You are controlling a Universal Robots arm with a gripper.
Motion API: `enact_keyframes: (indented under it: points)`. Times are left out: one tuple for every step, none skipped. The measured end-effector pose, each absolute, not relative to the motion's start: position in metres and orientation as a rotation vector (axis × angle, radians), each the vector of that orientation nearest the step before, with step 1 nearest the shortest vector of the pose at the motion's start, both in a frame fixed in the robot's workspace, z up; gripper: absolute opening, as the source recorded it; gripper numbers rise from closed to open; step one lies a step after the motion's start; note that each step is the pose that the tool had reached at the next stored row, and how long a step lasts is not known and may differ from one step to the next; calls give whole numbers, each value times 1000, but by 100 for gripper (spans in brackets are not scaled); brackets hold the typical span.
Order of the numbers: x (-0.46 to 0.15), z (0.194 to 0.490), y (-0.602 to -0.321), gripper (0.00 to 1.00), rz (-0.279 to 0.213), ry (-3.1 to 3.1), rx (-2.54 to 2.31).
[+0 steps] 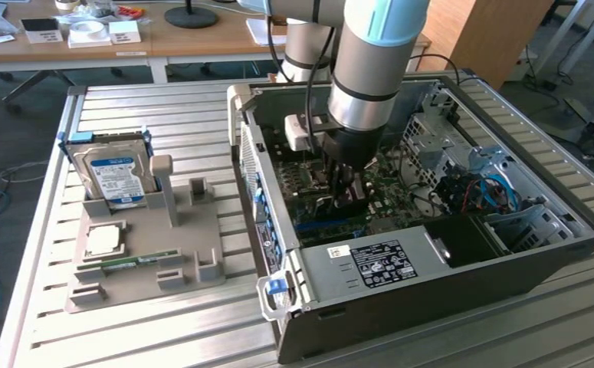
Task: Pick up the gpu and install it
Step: 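Insert the gpu into the slot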
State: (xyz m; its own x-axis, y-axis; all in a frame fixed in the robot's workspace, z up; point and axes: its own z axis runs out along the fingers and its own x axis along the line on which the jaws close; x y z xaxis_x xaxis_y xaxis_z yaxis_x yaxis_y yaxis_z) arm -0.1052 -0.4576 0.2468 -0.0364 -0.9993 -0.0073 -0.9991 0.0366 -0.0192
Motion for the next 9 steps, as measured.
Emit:
enact_keyframes:
  points:
    - [-105,247,-458,27,-14,2248,-2168]
    - [-105,246,-458,27,-13,2248,-2167]
    - [-105,246,-458,27,-14,2248,-2168]
    - [-105,246,-458,27,-14,2248,-2168]
    - [-105,246,-458,27,-14,2248,-2168]
    - [-105,246,-458,27,-14,2248,-2168]
    - [-105,246,-458,27,-14,2248,-2167]
    - [-105,245,-458,27,-14,2248,-2167]
    - [-105,245,-458,27,-14,2248,-2167]
